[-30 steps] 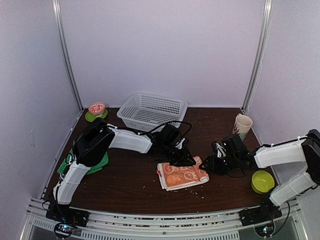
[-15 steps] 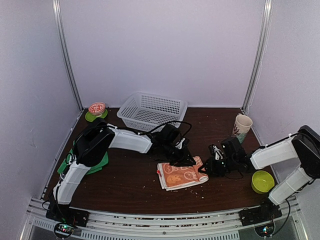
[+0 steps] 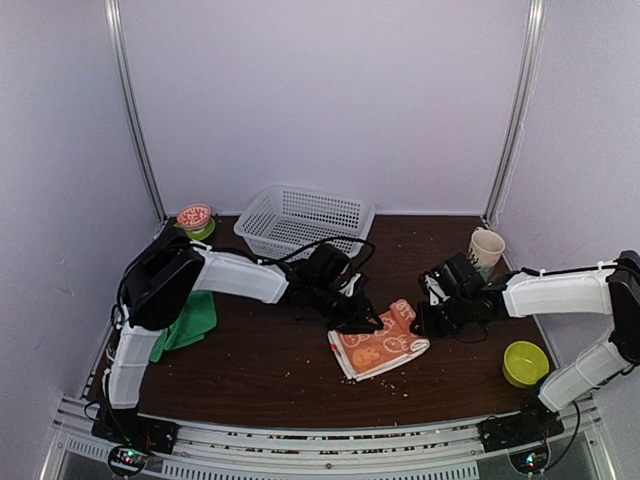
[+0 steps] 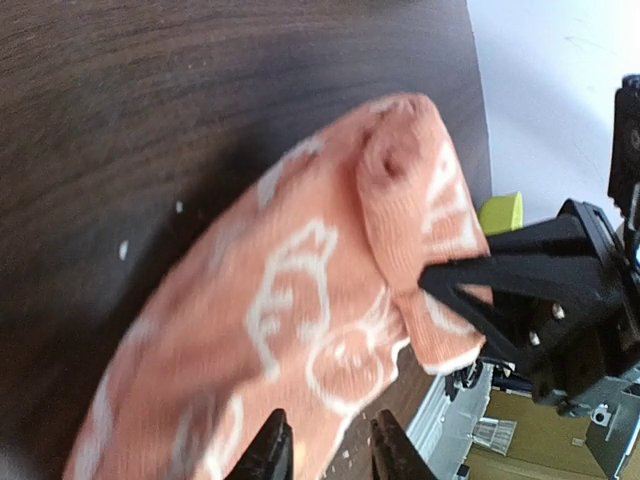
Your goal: Roll the towels
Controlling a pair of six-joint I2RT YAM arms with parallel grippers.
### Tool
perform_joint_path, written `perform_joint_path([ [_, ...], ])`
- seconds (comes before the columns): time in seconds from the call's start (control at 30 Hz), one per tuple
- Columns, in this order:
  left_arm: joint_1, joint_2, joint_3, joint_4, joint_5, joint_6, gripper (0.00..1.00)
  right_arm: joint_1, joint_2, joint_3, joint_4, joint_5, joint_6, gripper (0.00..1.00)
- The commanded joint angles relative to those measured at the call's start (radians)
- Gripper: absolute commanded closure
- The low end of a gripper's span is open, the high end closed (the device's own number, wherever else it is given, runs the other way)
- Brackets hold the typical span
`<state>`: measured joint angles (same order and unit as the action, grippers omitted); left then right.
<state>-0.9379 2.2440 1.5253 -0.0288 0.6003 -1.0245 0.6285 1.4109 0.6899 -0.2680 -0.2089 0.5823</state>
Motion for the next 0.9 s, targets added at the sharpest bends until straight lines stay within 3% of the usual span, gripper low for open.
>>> perform_joint_path([
  [0.0, 0.000, -0.121, -0.110, 0.041, -0.032, 0.017, 0.72, 0.099, 0.028, 0.097, -0.259, 0.306, -0.058, 1.00],
  [0.13, 0.001, -0.183, -0.223, 0.100, -0.058, 0.004, 0.72, 0.194, 0.095, 0.177, -0.351, 0.481, -0.030, 1.00],
  [0.37, 0.001, -0.204, -0.282, 0.152, -0.057, -0.015, 0.73, 0.292, 0.221, 0.277, -0.459, 0.673, -0.015, 1.00],
  [0.63, 0.001, -0.206, -0.278, 0.178, -0.056, -0.019, 0.73, 0.364, 0.320, 0.345, -0.499, 0.733, 0.005, 1.00],
  [0.8, 0.001, -0.206, -0.277, 0.187, -0.054, -0.020, 0.73, 0.376, 0.331, 0.329, -0.445, 0.672, -0.003, 1.00],
  [0.87, 0.001, -0.205, -0.277, 0.193, -0.054, -0.024, 0.73, 0.377, 0.319, 0.319, -0.423, 0.644, -0.003, 0.96],
])
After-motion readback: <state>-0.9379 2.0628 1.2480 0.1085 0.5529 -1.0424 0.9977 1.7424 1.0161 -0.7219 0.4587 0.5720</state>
